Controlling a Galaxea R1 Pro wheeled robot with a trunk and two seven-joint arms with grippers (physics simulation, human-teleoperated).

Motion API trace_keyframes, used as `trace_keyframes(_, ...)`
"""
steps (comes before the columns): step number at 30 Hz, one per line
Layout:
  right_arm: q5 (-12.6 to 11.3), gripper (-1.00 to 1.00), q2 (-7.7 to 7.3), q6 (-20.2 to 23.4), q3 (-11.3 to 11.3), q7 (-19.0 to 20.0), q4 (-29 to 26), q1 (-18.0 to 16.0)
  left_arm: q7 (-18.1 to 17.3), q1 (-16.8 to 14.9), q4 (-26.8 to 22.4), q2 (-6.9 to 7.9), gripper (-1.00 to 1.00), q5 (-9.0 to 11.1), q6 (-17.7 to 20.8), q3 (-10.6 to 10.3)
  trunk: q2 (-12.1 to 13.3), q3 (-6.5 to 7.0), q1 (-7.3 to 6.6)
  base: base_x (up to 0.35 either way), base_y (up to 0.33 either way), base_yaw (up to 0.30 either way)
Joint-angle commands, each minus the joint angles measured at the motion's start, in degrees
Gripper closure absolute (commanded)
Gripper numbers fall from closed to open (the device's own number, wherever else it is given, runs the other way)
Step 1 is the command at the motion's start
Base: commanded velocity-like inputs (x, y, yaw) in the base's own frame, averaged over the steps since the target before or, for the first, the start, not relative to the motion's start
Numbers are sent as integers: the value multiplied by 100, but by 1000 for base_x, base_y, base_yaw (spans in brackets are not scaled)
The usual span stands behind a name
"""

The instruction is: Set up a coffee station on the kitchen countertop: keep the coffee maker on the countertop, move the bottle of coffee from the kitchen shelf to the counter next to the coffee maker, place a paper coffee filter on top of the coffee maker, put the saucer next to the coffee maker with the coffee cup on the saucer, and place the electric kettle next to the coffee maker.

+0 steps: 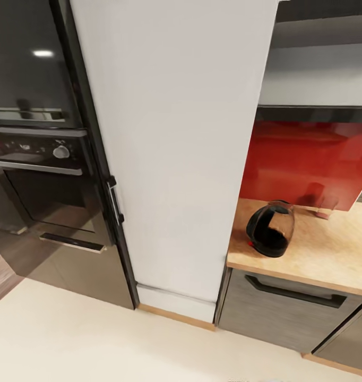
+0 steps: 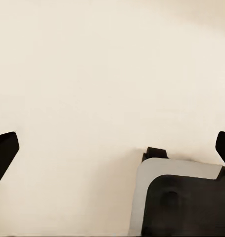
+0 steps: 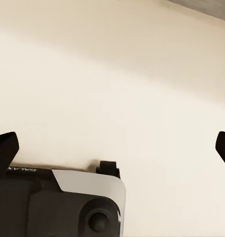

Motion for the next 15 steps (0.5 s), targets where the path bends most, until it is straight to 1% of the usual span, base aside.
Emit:
trace_keyframes(1,-63,-100,1,-19,46,5,6,-6,44,36,113,14,-100,-48,-2,-57,-12,-11,3,0,0,-258)
trace_keyframes(2,-61,-100,6,-19,46,-3,10,-6,82,93,277,24,-100,-182,18,-61,-12,-11,3,0,0,-259)
trace_keyframes(4,-64,-100,19,-19,46,-8,8,-6,116,141,489,33,-100,-278,55,-57,-12,-11,3,0,0,-263)
trace_keyframes(5,-65,-100,21,-19,46,-11,8,-6,128,149,540,35,-100,-287,78,-53,-12,-11,3,0,0,-265)
trace_keyframes(8,-72,-100,30,-14,46,-18,6,-6,229,168,724,33,-100,-306,435,-23,-12,-11,3,0,0,-267)
trace_keyframes(11,-74,-100,43,-11,42,-24,6,-6,345,174,774,15,-100,-309,990,-6,-12,-11,3,0,0,-268)
trace_keyframes(13,-75,-100,37,-9,37,-28,6,-6,378,172,770,7,-100,-310,1191,11,-12,-11,3,0,0,-269)
trace_keyframes(15,-76,-100,21,-10,31,-23,6,-6,384,160,761,18,-100,-321,1259,3,-12,-11,3,0,0,-269)
